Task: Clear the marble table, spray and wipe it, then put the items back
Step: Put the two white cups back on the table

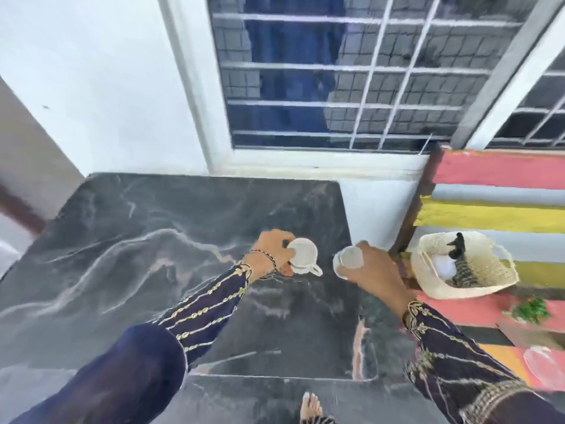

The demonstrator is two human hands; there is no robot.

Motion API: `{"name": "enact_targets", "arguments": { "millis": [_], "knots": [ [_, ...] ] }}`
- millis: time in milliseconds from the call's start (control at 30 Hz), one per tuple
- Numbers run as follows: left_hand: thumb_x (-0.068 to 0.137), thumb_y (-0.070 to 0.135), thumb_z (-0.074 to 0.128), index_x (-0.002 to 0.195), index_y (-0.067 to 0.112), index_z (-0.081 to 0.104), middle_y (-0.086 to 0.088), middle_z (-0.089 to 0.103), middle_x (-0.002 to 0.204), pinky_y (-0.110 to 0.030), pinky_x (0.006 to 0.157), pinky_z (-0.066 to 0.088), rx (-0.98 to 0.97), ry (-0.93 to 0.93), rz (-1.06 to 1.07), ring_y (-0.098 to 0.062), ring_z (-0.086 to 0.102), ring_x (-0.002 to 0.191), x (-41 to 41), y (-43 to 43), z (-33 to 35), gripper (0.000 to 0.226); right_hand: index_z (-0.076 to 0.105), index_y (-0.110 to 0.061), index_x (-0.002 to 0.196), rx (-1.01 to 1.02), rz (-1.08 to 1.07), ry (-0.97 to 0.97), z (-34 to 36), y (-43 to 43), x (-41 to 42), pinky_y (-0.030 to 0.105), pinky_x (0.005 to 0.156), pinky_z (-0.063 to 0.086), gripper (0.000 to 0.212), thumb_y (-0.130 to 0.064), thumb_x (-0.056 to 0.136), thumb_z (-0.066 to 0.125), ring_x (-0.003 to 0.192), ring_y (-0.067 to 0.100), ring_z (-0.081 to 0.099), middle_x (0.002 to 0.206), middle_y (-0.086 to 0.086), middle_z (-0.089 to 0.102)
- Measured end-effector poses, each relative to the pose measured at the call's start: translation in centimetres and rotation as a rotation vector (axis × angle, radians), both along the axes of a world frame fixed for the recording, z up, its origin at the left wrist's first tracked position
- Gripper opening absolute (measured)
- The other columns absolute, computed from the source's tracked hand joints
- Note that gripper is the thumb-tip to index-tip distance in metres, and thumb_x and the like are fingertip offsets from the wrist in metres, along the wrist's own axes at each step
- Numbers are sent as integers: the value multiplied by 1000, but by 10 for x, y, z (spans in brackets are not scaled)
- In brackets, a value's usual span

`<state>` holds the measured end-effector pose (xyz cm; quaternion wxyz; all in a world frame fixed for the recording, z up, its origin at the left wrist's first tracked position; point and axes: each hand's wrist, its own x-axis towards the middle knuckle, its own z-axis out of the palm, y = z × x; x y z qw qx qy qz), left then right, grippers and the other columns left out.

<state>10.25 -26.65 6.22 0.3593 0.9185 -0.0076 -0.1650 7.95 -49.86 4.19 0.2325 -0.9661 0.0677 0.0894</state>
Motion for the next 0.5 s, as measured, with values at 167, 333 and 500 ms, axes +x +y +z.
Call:
{"name": "enact_targets", "arguments": {
  "millis": [167, 333, 500],
  "knots": [
    [80, 12, 56, 107, 16, 69, -9, 74, 87, -32, 63, 62, 43, 42, 264, -21, 73, 57, -45, 116, -7, 30, 54, -14, 114, 6, 139, 130, -4, 102, -5, 35, 82, 51, 67, -62, 71, 70, 104, 32, 65, 114, 10, 65],
    [83, 2, 56, 98, 20, 66, -4, 68, 73, -15, 41, 53, 40, 93, 490, -1, 60, 32, -96, 200, -20, 26, 54, -9, 124, -14, 241, 212, -16, 184, -22, 39, 89, 51, 75, -63, 75, 68, 113, 34, 62, 123, 12, 60],
    [82, -1, 52, 99, 25, 68, 2, 69, 60, -28, 50, 61, -10, 161, 594, -17, 71, 49, -125, 249, -42, 35, 58, -3, 121, 23, 282, 227, -24, 237, -33, 37, 85, 52, 80, -65, 74, 72, 110, 34, 65, 121, 14, 64]
  ]
}}
